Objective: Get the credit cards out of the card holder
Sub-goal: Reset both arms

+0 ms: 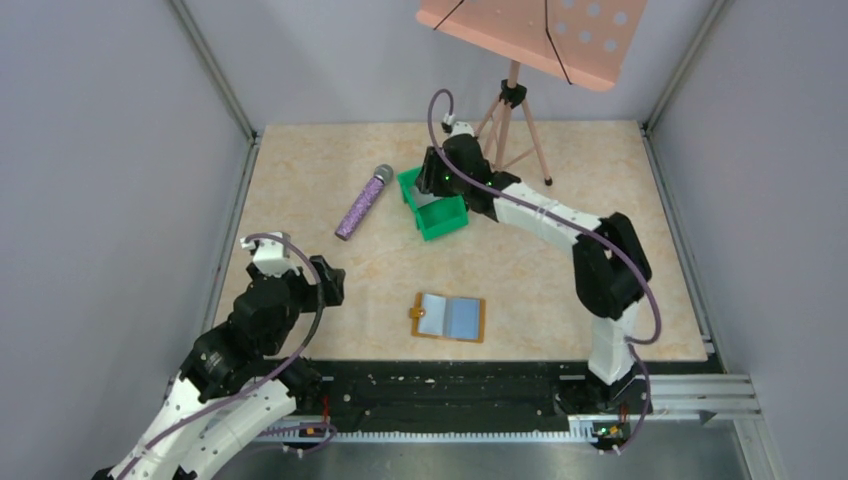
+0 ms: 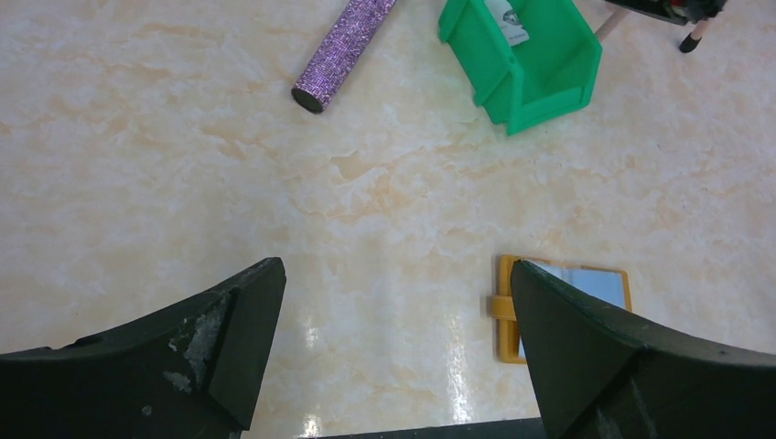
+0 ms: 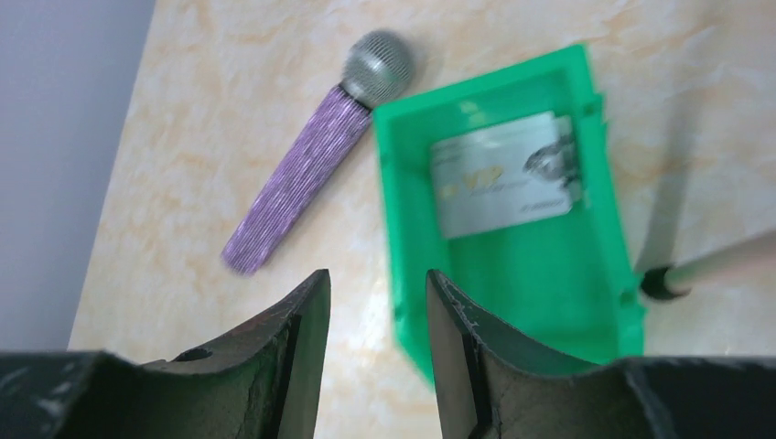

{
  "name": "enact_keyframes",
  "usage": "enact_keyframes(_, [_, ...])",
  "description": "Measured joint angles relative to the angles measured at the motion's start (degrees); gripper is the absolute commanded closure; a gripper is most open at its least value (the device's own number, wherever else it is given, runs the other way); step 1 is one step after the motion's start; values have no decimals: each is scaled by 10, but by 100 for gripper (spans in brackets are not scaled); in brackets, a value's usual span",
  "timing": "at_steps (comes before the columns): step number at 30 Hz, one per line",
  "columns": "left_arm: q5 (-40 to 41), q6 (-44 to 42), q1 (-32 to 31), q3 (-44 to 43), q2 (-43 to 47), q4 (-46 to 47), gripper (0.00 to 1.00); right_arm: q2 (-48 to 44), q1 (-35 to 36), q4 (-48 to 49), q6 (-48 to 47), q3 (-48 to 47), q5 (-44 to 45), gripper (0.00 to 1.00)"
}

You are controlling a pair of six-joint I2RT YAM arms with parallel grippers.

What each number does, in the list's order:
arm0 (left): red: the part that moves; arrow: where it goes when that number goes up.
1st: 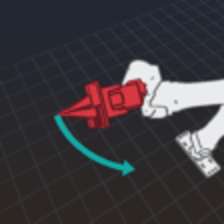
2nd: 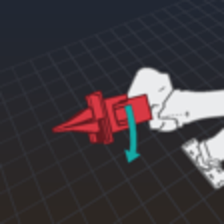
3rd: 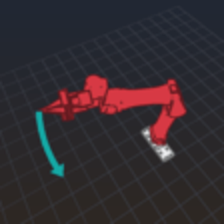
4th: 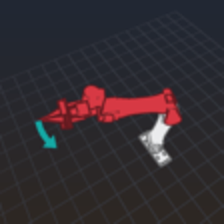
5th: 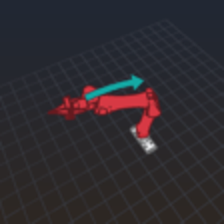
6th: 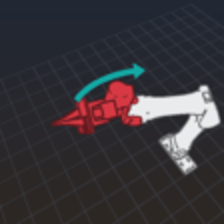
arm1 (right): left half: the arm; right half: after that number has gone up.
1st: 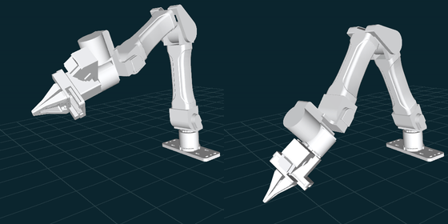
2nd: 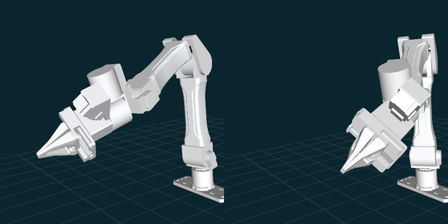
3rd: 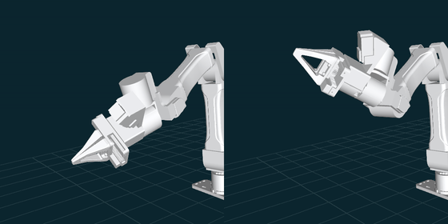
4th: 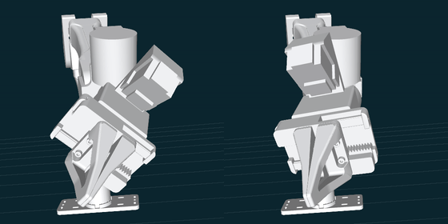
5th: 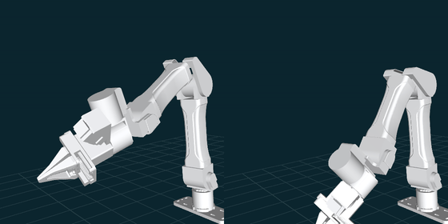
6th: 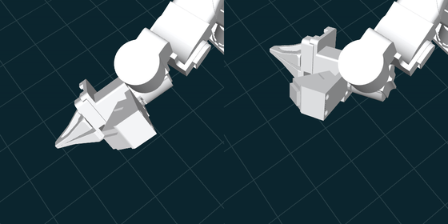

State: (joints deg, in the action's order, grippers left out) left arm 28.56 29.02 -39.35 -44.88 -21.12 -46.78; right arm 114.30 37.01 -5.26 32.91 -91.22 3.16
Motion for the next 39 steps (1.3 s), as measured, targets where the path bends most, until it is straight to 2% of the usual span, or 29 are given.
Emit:
enact_keyframes(6, [-40, 10, 0, -20, -40, 2, 1, -188, 85, -37, -30, 128, 6, 55])
enact_keyframes(10, [-75, 19, 0, -23, -39, 12, 1, -338, 110, -85, -49, 224, 11, 40])
enact_keyframes(13, [-90, 24, 0, -23, -35, 23, 1, -438, 105, -125, -63, 289, 25, 36])
enact_keyframes(14, [-93, 24, 0, -23, -32, 27, 1, -472, 105, -141, -66, 312, 31, 27])
enact_keyframes(15, [-96, 24, 0, -23, -30, 31, 1, -502, 105, -156, -67, 331, 35, 7])
enact_keyframes(16, [-97, 24, 0, -22, -27, 35, 1, -532, 105, -169, -66, 350, 41, 2])
enact_keyframes(23, [-112, 18, 0, 8, -18, 78, 1, -742, 104, -242, -43, 446, 92, 1])
enact_keyframes(26, [-124, 8, 0, 17, -14, 90, 1, -795, 104, -255, -31, 459, 114, 1])
enact_keyframes(39, [-131, -17, 0, 28, 8, 107, 1, -831, 104, -305, 23, 466, 162, 1])
